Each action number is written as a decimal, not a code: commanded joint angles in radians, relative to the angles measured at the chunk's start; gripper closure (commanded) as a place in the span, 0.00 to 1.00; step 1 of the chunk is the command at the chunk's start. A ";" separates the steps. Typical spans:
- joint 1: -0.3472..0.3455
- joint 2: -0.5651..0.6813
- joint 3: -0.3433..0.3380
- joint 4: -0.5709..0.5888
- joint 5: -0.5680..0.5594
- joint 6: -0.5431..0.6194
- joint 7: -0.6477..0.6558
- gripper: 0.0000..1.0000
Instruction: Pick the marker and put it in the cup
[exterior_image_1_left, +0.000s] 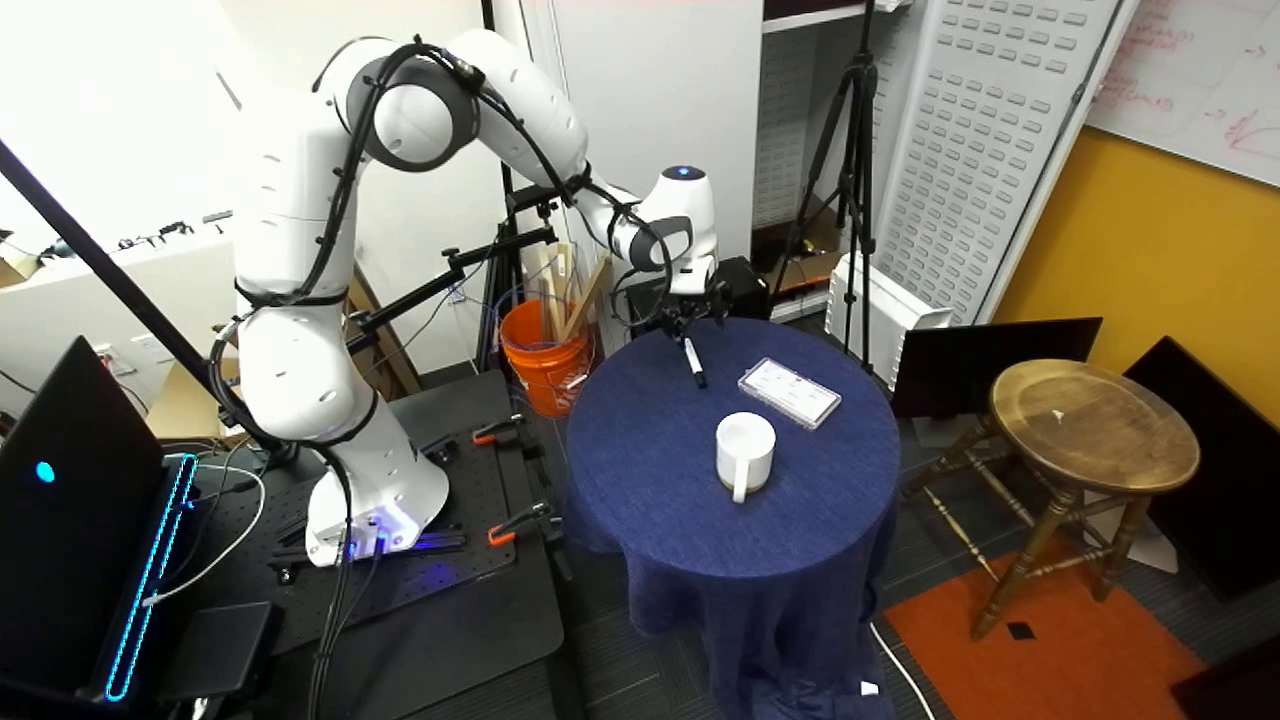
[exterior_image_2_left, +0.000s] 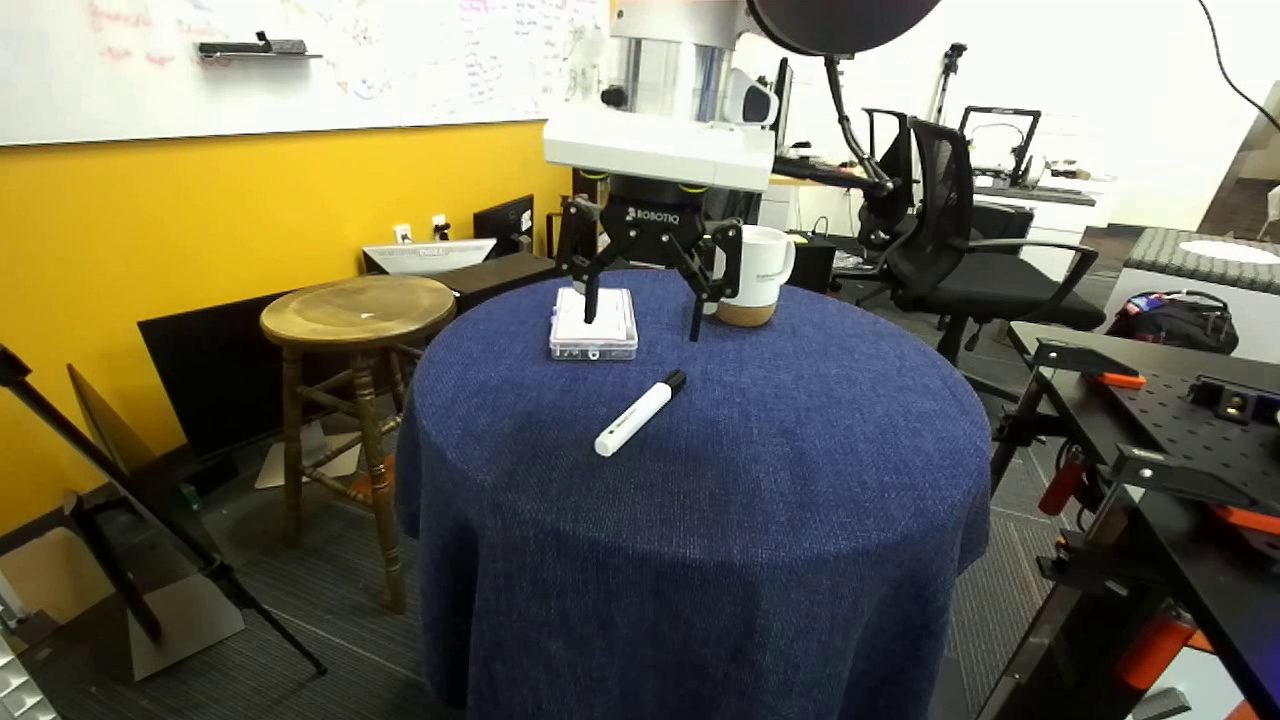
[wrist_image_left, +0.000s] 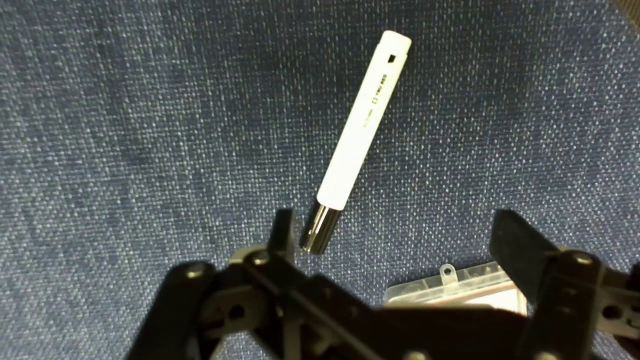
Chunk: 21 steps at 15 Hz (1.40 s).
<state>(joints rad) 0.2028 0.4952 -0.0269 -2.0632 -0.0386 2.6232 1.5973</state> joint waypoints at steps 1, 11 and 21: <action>0.029 0.031 -0.021 0.020 0.014 -0.003 0.023 0.00; 0.045 0.128 -0.035 0.085 0.035 -0.023 0.055 0.00; 0.058 0.176 -0.035 0.109 0.075 -0.020 0.067 0.39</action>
<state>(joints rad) 0.2439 0.6609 -0.0483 -1.9797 0.0098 2.6232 1.6392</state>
